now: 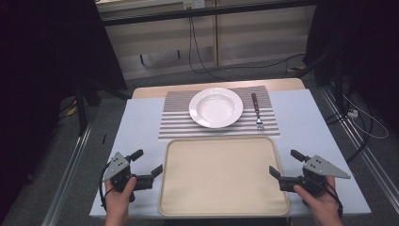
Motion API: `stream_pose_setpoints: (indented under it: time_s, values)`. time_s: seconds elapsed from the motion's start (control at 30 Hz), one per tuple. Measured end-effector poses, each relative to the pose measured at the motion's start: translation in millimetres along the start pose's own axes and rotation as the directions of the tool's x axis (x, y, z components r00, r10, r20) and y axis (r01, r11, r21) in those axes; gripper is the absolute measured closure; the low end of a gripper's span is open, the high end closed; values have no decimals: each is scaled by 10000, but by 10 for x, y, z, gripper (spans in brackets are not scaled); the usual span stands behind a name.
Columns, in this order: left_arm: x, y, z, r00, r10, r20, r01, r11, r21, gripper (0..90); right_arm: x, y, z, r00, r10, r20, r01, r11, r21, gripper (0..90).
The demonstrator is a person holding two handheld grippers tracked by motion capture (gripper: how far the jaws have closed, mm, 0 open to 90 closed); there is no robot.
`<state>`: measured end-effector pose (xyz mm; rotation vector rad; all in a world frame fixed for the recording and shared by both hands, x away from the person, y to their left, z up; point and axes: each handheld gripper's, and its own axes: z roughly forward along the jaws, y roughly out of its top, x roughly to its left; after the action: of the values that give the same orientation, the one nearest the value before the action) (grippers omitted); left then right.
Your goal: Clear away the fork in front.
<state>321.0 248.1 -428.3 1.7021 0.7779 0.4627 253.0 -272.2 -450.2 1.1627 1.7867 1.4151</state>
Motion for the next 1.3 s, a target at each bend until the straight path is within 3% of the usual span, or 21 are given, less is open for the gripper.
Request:
stream_pose_setpoints:
  time_s: [0.27, 0.5, 0.83, 1.03, 1.3]
  values:
    - [16, -1, -14, 10000, 14, -17, -14, 10000, 30, 21, -14, 28, 35, 9997, -211, 90, 210, 9997, 131, 27]
    - [18, 4, -20, 10000, 50, -9, -50, 10000, 45, 21, -135, 137, 142, 9981, -225, 579, 212, 9995, 223, 30]
    - [34, -7, -61, 9999, 124, 52, -124, 9999, 58, 21, -273, 287, 480, 9956, -432, 826, 381, 9973, 620, 38]
    - [33, -21, -69, 9999, 153, 65, -154, 9998, 160, 21, -395, 408, 665, 9957, -114, 921, 42, 9969, 779, 52]
    - [21, -18, -65, 9998, 163, 90, -164, 9997, 172, 21, -555, 527, 870, 9923, -99, 1236, -8, 9963, 861, 54]
